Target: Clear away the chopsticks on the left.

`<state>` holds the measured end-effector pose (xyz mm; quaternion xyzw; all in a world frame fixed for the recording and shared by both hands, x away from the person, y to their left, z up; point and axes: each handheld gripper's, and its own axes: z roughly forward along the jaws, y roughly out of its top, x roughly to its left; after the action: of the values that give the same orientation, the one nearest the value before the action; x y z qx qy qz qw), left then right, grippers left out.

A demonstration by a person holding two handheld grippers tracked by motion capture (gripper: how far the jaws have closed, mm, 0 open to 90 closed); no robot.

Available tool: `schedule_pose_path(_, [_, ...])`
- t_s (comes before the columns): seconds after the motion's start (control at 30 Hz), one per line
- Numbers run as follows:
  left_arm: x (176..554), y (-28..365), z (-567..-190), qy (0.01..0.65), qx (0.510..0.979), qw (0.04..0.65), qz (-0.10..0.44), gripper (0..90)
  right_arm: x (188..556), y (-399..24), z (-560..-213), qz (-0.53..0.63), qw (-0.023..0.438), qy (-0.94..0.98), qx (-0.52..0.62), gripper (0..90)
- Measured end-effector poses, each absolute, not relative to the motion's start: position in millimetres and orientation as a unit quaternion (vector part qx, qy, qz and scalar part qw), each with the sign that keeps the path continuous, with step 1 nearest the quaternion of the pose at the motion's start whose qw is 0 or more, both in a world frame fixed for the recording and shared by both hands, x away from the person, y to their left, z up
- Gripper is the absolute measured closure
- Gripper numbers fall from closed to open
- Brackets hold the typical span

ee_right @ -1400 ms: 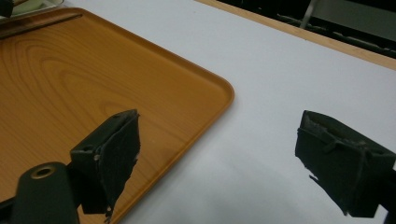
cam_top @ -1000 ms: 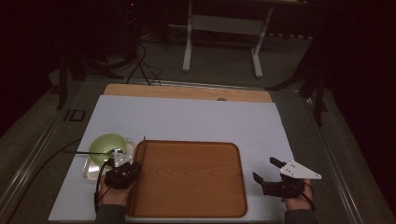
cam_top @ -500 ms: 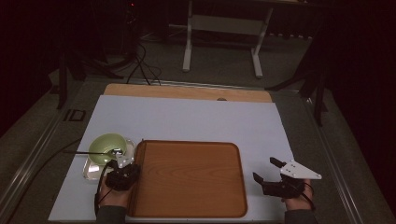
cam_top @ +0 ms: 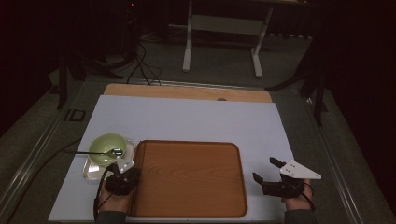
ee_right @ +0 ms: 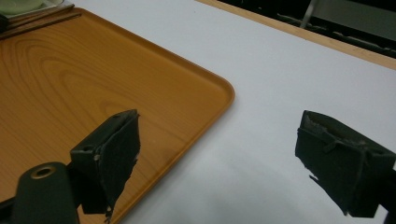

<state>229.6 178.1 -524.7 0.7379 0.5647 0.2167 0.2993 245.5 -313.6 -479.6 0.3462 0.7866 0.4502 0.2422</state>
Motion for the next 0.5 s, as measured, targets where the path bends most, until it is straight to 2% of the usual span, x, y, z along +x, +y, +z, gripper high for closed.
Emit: schedule_pose_path(0.5, [225.4,172.9,-524.0,0.557,0.745,0.294,0.218,82.5,245.6,-313.5,-479.7,0.450,0.241,0.787,0.347,13.3])
